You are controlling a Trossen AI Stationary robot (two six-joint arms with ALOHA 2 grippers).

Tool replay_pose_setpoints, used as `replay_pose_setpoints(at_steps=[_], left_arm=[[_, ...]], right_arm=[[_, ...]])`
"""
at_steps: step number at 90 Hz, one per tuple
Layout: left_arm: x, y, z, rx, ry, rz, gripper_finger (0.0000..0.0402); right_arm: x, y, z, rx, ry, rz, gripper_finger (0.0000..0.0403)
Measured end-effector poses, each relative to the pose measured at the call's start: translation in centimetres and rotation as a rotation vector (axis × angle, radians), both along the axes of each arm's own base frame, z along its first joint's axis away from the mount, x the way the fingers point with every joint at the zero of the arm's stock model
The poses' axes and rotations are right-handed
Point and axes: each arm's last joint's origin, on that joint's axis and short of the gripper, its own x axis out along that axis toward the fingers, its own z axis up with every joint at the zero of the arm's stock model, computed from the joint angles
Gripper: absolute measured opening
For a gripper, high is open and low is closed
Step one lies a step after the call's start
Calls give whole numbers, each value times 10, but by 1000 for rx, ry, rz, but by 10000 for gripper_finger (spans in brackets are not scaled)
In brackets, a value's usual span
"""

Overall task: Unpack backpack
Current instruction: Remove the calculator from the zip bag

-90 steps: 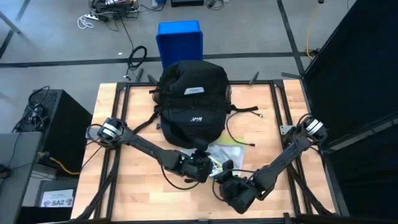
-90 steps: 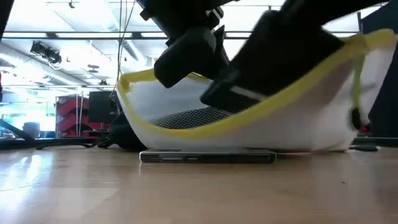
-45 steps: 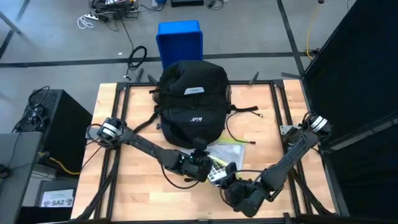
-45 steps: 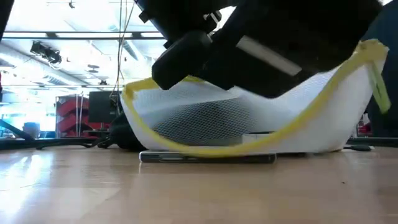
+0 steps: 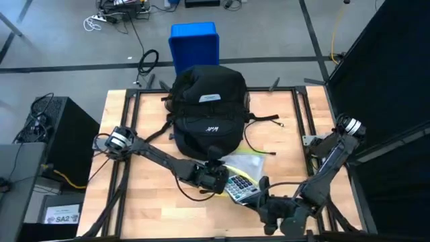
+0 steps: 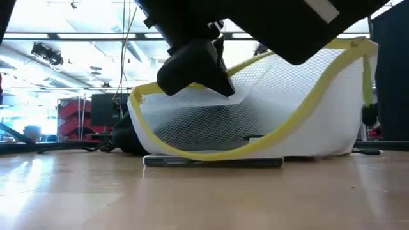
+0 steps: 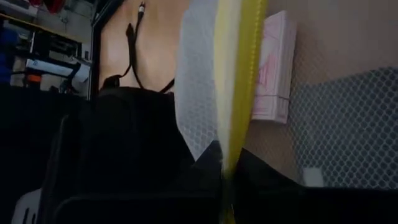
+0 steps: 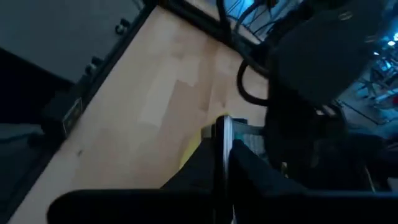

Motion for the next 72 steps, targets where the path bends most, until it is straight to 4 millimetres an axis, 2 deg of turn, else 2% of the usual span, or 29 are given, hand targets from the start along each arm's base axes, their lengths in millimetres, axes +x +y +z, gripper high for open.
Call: replay_pose_setpoints(at_steps=[26, 47, 72], left_arm=[[0, 3, -2, -20, 10, 13, 0], [-1, 2, -4, -22, 29, 3, 0], [-3, 3, -5, -12, 54, 7, 0]], right_arm=[[-1, -2, 4, 61, -10, -15, 0], [0, 6, 11, 137, -25, 84, 0], [-6, 5, 5, 159, 19, 44, 0]])
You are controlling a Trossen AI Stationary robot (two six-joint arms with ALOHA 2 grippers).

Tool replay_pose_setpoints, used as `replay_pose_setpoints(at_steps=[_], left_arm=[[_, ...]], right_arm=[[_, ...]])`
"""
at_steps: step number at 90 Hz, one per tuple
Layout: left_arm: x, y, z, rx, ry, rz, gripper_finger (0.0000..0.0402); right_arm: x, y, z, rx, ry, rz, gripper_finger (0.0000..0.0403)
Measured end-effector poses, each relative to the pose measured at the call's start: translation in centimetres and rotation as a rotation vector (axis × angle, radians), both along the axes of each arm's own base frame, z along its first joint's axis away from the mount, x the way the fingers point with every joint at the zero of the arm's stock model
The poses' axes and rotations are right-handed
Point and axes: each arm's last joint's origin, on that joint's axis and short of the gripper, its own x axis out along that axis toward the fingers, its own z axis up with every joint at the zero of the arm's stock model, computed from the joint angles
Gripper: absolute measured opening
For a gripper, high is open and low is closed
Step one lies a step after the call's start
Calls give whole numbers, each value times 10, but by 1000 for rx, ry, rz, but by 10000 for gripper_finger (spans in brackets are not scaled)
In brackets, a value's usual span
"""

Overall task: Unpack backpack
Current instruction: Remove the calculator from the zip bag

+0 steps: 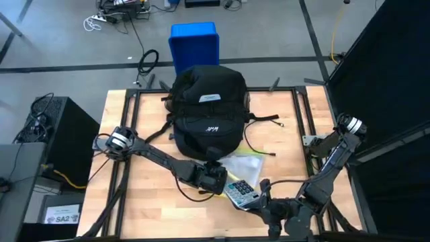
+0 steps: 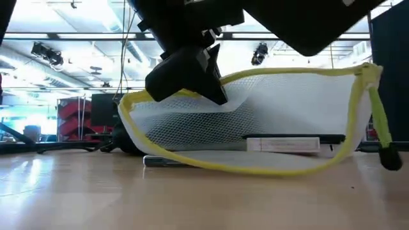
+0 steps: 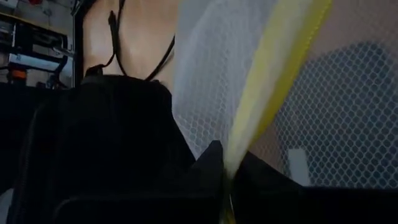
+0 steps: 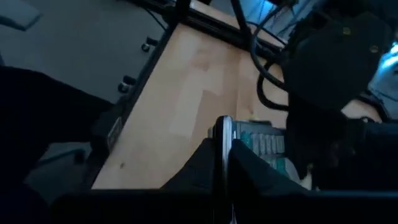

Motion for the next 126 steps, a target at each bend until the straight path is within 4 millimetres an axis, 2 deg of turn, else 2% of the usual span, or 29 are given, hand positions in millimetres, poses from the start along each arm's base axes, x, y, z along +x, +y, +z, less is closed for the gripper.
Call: replay_pose_setpoints(at_steps=[20, 33, 55, 68, 80, 92, 116, 126], left_arm=[[-1, 2, -1, 2, 3, 21, 0], [-1, 0, -1, -3, 3, 15, 0], [-1, 0, -1, -27, 3, 8, 0], [0, 0, -1, -29, 1, 7, 0], [0, 0, -1, -35, 1, 5, 0], [1, -1, 0, -46, -6, -1, 0], [2, -1, 1, -59, -16, -6, 0], [3, 0, 1, -62, -24, -5, 0]], right_arm=[[-3, -6, 1, -23, -24, -92, 0], [-6, -33, -4, -60, 6, -309, 0], [-15, -92, -31, -41, 310, -719, 0], [-16, -110, -54, 20, 531, -831, 0], [-12, -110, -77, 155, 656, -791, 0], [-11, -105, -88, 220, 710, -731, 4], [-13, -101, -88, 244, 730, -715, 84], [-13, -101, -76, 235, 749, -730, 113]])
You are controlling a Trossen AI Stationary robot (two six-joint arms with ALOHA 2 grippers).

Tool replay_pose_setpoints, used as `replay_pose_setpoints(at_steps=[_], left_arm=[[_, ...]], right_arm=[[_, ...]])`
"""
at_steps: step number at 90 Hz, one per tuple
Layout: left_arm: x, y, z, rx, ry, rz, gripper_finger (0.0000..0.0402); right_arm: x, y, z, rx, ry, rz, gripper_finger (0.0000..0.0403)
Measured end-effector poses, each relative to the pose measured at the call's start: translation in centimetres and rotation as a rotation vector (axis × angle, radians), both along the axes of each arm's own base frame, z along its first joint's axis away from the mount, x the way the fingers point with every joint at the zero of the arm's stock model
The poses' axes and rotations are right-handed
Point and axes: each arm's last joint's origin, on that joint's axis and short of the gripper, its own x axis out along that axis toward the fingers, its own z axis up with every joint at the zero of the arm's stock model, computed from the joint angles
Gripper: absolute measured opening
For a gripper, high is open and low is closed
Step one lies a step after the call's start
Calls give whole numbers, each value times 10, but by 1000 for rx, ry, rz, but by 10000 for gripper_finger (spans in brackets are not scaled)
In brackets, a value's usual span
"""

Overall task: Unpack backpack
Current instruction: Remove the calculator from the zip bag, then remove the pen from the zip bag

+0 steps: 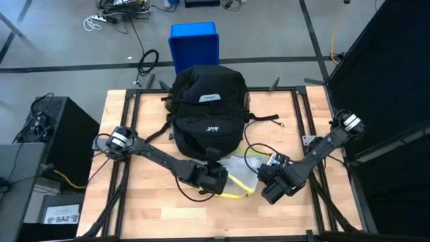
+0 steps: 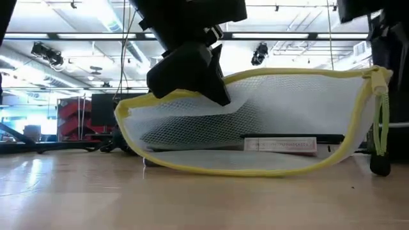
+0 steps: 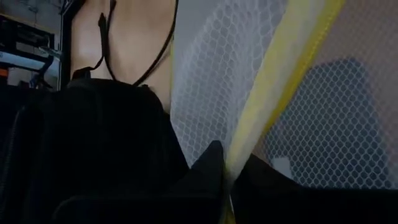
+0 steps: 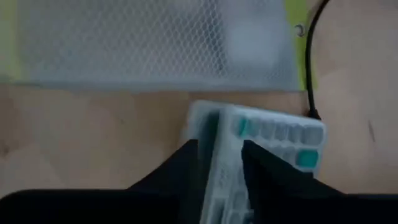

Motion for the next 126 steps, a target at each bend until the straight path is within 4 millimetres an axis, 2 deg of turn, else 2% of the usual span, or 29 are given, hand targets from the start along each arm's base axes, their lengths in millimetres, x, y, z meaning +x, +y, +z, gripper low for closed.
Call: replay_pose_setpoints(at_steps=[13, 29, 40, 50, 59, 70, 84, 106, 126], left_arm=[[2, -1, 1, -9, -27, -2, 0], [7, 3, 4, -11, -57, -3, 0], [9, 5, 5, -19, -80, 3, 0], [13, 6, 7, -31, -112, -8, 0], [16, 5, 10, -43, -134, -37, 0], [17, 4, 11, -56, -153, -47, 0], [17, 4, 11, -63, -151, -46, 0], [16, 0, 11, -87, -151, -60, 0], [17, -4, 12, -113, -167, -80, 0]], right_arm=[[8, 8, 21, -12, -102, 39, 128], [28, 31, 40, -39, -386, 303, 120], [48, 50, 46, -27, -582, 503, 109], [62, 58, 41, -51, -638, 603, 100], [73, 55, 25, -87, -591, 603, 94], [90, 47, -3, -128, -501, 571, 92], [102, 32, -30, -168, -381, 511, 112], [86, 9, -39, -257, -201, 300, 157], [66, -2, -39, -340, -77, 145, 169]])
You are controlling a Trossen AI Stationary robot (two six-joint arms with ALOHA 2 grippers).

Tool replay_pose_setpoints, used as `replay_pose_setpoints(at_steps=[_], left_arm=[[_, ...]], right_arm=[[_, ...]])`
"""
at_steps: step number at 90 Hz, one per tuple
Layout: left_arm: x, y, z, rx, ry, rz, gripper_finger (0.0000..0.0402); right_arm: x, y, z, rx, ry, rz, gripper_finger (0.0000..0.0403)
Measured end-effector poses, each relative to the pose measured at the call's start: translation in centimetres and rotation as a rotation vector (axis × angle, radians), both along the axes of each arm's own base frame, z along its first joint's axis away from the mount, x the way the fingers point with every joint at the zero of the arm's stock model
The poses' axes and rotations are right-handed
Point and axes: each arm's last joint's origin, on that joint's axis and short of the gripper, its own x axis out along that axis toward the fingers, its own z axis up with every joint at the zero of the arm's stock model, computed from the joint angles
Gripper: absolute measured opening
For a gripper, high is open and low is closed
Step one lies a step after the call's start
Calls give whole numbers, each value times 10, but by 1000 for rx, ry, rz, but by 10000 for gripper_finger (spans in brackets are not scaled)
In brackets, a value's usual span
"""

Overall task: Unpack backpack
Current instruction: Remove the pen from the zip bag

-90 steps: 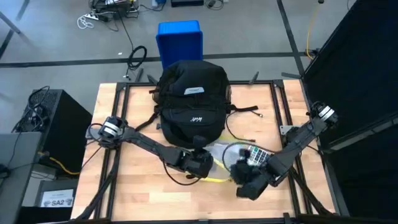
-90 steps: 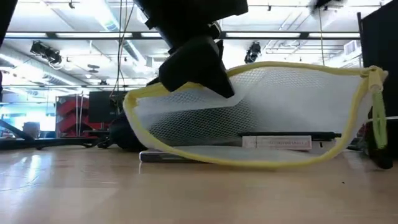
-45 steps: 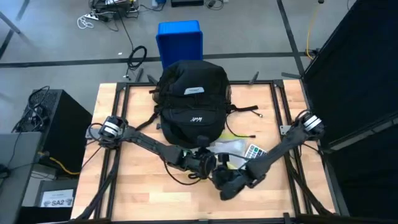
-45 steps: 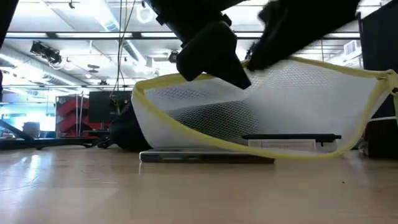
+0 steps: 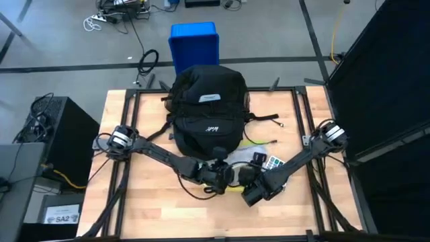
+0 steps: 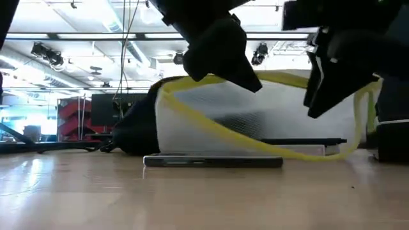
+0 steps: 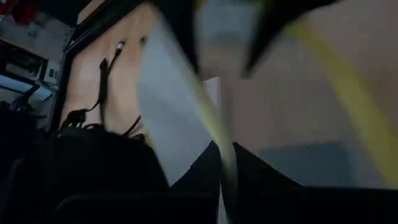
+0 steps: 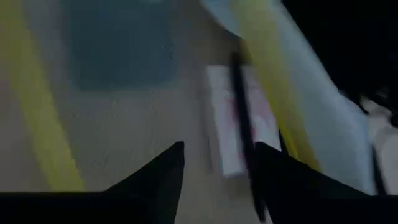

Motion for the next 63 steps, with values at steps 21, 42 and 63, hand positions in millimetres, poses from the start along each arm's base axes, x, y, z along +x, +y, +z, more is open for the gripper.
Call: replay_pose_setpoints(at_steps=[21, 42, 63], left_arm=[[-1, -7, 1, -30, -6, -39, 0], [-5, -16, 0, -31, 6, -67, 0], [-11, -23, -4, -60, 46, -65, 0]], right_arm=[[-9, -4, -8, -21, 21, -65, 160], [-19, -11, -25, -33, 37, -94, 163], [-24, -24, -45, -31, 44, -123, 174]])
